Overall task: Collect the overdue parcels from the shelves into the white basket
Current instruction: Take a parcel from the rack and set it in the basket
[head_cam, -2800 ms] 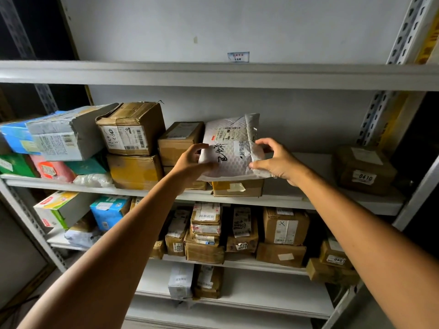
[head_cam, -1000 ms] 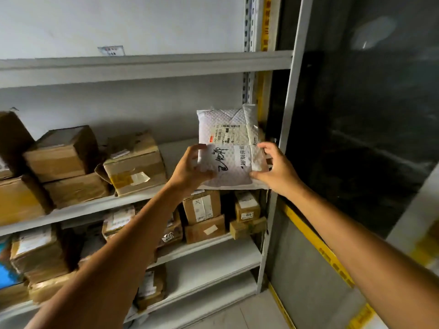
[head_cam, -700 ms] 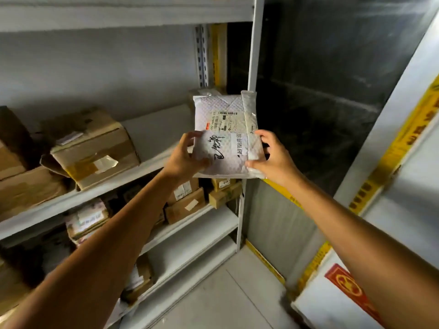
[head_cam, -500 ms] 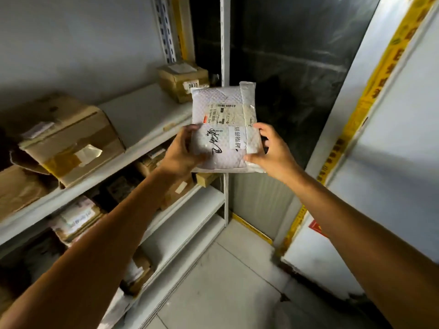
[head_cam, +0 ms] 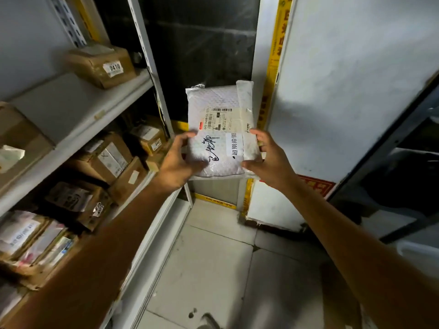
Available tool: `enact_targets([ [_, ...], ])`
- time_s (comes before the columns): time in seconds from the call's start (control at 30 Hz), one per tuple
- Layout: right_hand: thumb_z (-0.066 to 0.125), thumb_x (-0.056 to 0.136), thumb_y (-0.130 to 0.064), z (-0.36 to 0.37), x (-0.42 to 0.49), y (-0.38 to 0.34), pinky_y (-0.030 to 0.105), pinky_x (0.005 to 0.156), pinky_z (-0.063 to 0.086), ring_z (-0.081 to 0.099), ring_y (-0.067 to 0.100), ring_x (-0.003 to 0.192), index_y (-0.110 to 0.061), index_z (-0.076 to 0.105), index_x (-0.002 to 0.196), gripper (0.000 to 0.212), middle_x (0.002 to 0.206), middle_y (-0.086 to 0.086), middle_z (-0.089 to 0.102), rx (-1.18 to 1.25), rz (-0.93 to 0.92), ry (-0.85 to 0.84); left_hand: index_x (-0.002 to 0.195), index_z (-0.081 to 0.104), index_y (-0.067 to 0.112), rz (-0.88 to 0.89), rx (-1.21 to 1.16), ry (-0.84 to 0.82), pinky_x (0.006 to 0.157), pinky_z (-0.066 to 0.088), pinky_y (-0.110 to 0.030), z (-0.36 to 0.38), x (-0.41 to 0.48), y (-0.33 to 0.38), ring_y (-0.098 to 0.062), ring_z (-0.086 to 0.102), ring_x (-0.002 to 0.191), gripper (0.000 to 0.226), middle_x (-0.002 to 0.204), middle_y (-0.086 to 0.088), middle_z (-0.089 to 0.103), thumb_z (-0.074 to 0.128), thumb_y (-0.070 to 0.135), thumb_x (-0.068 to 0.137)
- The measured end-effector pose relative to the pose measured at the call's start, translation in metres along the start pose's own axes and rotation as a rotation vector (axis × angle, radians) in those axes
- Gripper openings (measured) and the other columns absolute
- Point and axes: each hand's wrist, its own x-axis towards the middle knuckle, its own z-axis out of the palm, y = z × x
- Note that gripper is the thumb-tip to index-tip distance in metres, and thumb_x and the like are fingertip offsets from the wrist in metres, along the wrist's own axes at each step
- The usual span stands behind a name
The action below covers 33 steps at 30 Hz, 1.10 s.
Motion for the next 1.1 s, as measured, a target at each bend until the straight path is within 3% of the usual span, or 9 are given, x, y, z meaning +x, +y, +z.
enact_targets([
  [0.17,0.079,0.079,-0.007,-0.022,-0.049,0.017,0.01,0.071,0.053,0.053,0.01,0.112,-0.025,0.04,0.139,0.074,0.14,-0.002,0.052,0.071,0.113,0.048,0.134,0.046,0.018,-0.023,-0.034,-0.091,0.074,0.057,-0.02,0.038,-0.024,0.002,0.002,0.061,0.102,0.07,0.129,0.017,0.052,0.08,-0.002,0.077],
  [0.27,0.08,0.078,-0.008,-0.028,-0.074,0.027,0.018,0.074,0.058,0.057,0.014,0.116,-0.028,0.04,0.137,0.074,0.138,-0.003,0.054,0.123,0.194,0.106,0.134,0.046,0.019,-0.018,-0.021,-0.149,0.074,0.056,-0.021,0.057,-0.03,-0.002,0.002,0.062,0.097,0.072,0.122,0.02,0.055,0.082,-0.001,0.075],
  [0.4,0.08,0.078,-0.011,-0.032,-0.104,0.037,0.007,0.067,0.052,0.052,0.006,0.115,-0.028,0.041,0.136,0.072,0.133,-0.006,0.053,0.055,0.248,0.217,0.132,0.045,0.025,-0.01,-0.023,-0.26,0.066,0.054,-0.017,0.081,-0.029,-0.007,-0.006,0.059,0.099,0.07,0.119,0.02,0.053,0.083,0.004,0.077],
  [0.53,0.081,0.077,-0.012,-0.031,-0.13,0.048,0.016,0.077,0.057,0.057,0.004,0.109,-0.028,0.042,0.137,0.074,0.125,-0.011,0.056,-0.003,0.333,0.336,0.129,0.043,0.032,0.082,-0.001,-0.43,0.072,0.058,-0.021,0.102,-0.022,-0.02,-0.016,0.059,0.109,0.069,0.132,0.005,0.05,0.084,0.013,0.077],
  [0.6,0.082,0.076,-0.011,-0.028,-0.141,0.05,0.025,0.081,0.059,0.059,0.01,0.112,-0.028,0.042,0.137,0.075,0.126,-0.009,0.057,-0.015,0.39,0.409,0.127,0.043,0.036,0.095,-0.007,-0.514,0.075,0.06,-0.026,0.109,-0.016,-0.023,-0.017,0.06,0.108,0.07,0.132,0.007,0.051,0.085,0.014,0.076],
  [0.67,0.081,0.076,-0.009,-0.024,-0.151,0.05,0.022,0.078,0.058,0.059,0.011,0.112,-0.03,0.042,0.135,0.074,0.119,-0.015,0.055,-0.039,0.433,0.484,0.126,0.043,0.038,0.094,-0.017,-0.587,0.075,0.059,-0.028,0.117,-0.009,-0.024,-0.019,0.061,0.107,0.07,0.128,0.011,0.053,0.086,0.013,0.076],
  [0.8,0.081,0.077,-0.014,-0.02,-0.175,0.052,0.036,0.08,0.061,0.061,0.015,0.112,-0.034,0.039,0.136,0.075,0.125,-0.006,0.058,-0.086,0.513,0.62,0.128,0.045,0.034,0.113,-0.044,-0.747,0.071,0.056,-0.017,0.139,-0.003,-0.022,-0.016,0.059,0.113,0.072,0.138,0.003,0.05,0.085,0.007,0.075],
  [0.9,0.083,0.076,-0.017,-0.019,-0.199,0.053,0.027,0.076,0.06,0.06,0.014,0.109,-0.031,0.04,0.137,0.077,0.127,-0.003,0.055,-0.175,0.537,0.694,0.127,0.044,0.032,0.136,-0.076,-0.867,0.069,0.052,-0.011,0.157,-0.01,-0.015,-0.012,0.057,0.111,0.071,0.136,-0.001,0.049,0.082,0.0,0.076],
  [1.1,0.084,0.074,-0.018,-0.03,-0.243,0.061,0.029,0.073,0.058,0.061,0.015,0.103,-0.035,0.041,0.135,0.077,0.127,-0.004,0.055,-0.226,0.627,0.856,0.13,0.045,0.03,0.171,-0.076,-1.071,0.073,0.054,-0.013,0.209,-0.02,-0.01,-0.008,0.056,0.113,0.072,0.138,0.009,0.046,0.082,0.0,0.076],
])
